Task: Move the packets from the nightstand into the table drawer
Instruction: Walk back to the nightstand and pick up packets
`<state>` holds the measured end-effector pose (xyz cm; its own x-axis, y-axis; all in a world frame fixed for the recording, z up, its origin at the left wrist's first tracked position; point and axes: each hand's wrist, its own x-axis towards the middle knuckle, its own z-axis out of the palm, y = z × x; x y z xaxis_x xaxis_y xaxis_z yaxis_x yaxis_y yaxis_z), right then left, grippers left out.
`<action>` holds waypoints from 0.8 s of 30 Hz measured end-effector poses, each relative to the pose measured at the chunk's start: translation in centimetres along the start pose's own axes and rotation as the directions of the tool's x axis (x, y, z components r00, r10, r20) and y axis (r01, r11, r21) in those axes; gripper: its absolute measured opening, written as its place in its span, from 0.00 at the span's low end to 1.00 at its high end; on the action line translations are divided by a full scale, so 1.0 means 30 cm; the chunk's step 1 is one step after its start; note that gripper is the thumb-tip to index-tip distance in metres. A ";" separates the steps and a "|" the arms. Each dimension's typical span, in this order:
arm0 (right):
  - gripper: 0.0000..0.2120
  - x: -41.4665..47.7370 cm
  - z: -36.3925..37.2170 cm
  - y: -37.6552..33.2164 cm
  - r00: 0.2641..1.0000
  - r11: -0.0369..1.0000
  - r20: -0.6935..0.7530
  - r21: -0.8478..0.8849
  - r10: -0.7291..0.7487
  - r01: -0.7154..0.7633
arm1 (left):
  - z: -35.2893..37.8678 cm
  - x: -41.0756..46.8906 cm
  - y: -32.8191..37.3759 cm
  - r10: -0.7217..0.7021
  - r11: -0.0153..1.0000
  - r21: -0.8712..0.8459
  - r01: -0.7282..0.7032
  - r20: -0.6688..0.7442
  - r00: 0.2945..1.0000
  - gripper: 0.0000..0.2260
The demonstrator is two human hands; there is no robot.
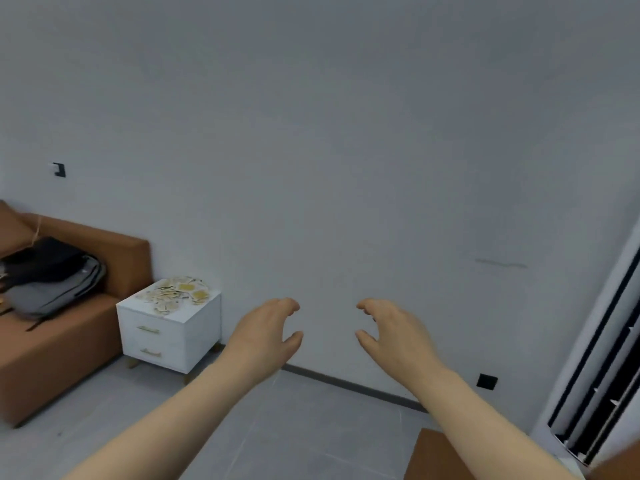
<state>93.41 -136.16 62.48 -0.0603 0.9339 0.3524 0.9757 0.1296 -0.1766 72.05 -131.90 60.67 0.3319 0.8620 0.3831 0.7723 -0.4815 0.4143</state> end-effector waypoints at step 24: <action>0.21 1.283 0.627 -0.117 0.929 0.929 0.103 0.145 -0.356 0.340 | 0.085 0.807 -0.818 -0.318 0.930 0.146 0.336 -0.132 0.939 0.18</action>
<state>83.71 -94.40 59.38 -0.4253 0.8555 0.2954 0.8554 0.4866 -0.1776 62.51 -98.81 57.66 -0.0059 0.9414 0.3372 0.9093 -0.1352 0.3936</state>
